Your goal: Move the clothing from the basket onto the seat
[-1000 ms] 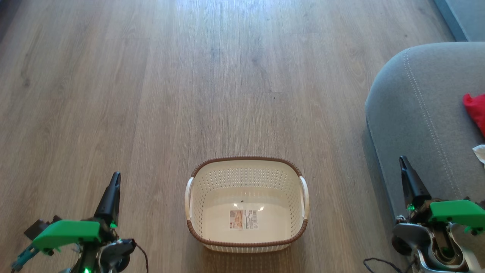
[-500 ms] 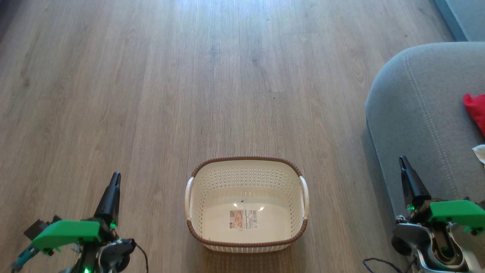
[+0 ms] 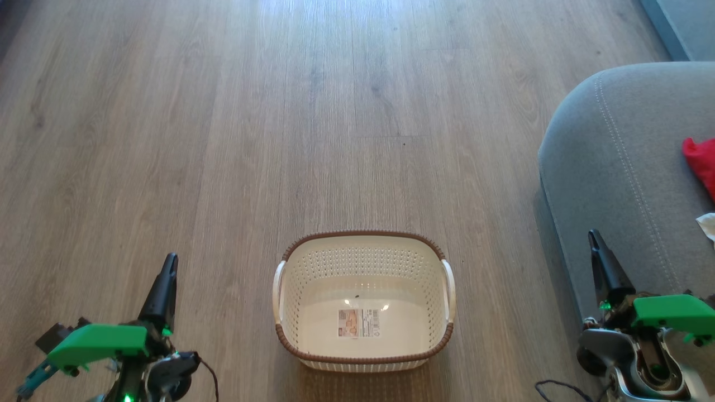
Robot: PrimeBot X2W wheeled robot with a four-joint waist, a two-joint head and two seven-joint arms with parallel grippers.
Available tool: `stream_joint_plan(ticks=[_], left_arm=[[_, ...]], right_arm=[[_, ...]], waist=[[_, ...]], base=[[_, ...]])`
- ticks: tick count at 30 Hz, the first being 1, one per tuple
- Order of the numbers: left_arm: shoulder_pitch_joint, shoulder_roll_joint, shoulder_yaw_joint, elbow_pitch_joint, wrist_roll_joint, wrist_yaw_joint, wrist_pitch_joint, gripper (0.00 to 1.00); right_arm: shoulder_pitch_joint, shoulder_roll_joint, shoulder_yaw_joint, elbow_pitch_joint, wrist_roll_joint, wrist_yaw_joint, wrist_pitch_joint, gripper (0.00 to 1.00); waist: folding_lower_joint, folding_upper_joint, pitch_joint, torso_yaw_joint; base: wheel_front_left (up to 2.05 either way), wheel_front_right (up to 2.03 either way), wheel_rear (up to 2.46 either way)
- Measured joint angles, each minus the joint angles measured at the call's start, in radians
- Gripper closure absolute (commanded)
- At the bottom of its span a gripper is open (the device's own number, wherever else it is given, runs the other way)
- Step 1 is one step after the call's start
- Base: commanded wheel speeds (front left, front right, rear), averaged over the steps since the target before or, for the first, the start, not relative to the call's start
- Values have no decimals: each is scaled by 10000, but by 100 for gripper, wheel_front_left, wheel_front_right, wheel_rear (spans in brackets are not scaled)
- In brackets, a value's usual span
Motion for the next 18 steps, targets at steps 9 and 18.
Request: stream_joint_plan(ticks=[9,18], left_arm=[[0,0,2,0,0,0,0,100],[0,0,2,0,0,0,0,100]], right_arm=[[0,2,0,0,0,0,0,100],[0,2,0,0,0,0,0,100]], waist=[[0,0,0,0],[0,0,0,0]], base=[[0,0,0],[0,0,0]])
